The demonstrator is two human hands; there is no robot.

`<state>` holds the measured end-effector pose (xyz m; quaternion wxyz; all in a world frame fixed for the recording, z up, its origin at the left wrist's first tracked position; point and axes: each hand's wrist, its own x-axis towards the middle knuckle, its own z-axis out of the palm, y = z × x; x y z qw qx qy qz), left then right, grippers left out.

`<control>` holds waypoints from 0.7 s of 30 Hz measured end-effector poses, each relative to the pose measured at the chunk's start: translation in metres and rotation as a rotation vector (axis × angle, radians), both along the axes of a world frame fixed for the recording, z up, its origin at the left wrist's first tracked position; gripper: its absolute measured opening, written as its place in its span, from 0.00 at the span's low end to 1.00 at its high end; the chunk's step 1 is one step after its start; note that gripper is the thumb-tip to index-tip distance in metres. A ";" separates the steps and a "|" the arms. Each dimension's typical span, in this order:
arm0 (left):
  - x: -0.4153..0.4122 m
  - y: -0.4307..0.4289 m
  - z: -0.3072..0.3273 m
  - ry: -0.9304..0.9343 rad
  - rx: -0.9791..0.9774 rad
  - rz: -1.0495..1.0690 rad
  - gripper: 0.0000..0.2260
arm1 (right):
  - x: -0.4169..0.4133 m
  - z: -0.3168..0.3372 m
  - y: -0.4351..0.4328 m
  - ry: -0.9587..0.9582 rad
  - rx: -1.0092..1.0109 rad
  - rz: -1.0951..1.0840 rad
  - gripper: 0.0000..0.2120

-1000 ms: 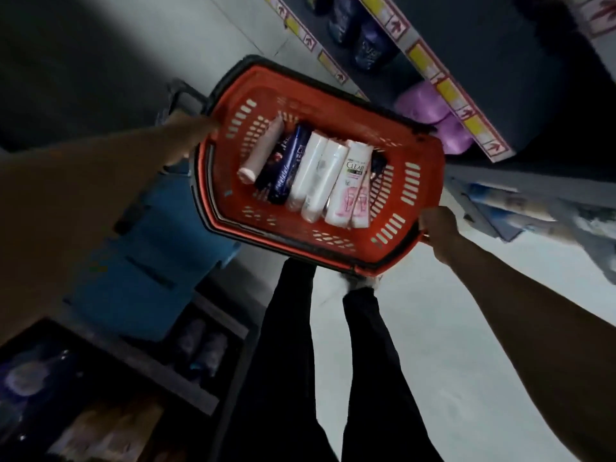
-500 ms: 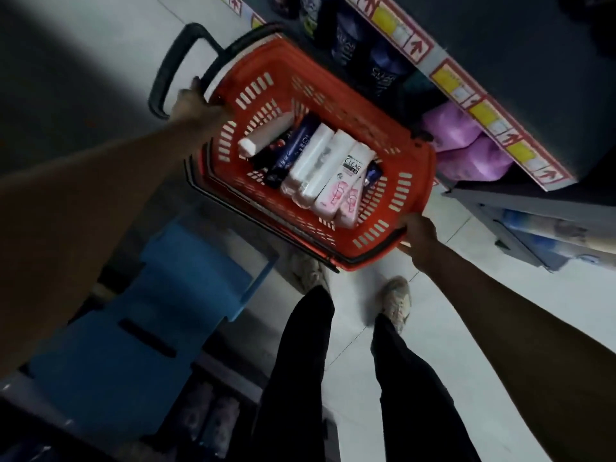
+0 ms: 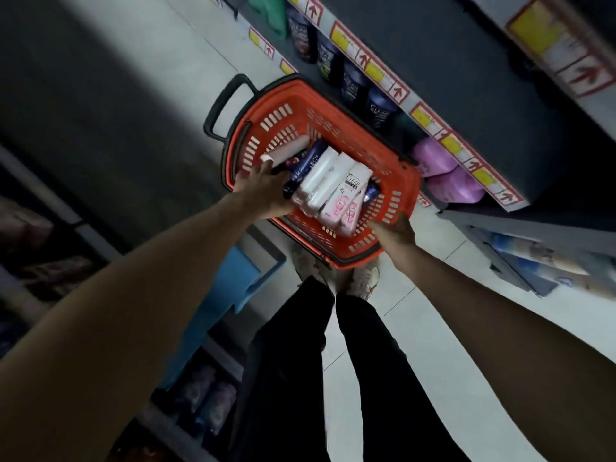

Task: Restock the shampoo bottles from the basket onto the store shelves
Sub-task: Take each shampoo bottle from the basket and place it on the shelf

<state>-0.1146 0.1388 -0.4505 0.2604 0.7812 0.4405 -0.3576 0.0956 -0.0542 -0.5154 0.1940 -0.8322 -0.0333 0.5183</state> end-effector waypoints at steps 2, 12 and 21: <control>0.009 -0.001 0.013 0.041 0.040 -0.077 0.39 | -0.004 0.016 0.011 -0.027 0.010 0.118 0.37; 0.003 0.019 0.040 0.101 0.010 -0.216 0.41 | -0.015 0.050 0.057 -0.053 0.079 0.370 0.24; 0.017 0.106 -0.037 0.072 -0.097 -0.641 0.40 | -0.033 0.031 0.088 -0.077 0.005 0.272 0.28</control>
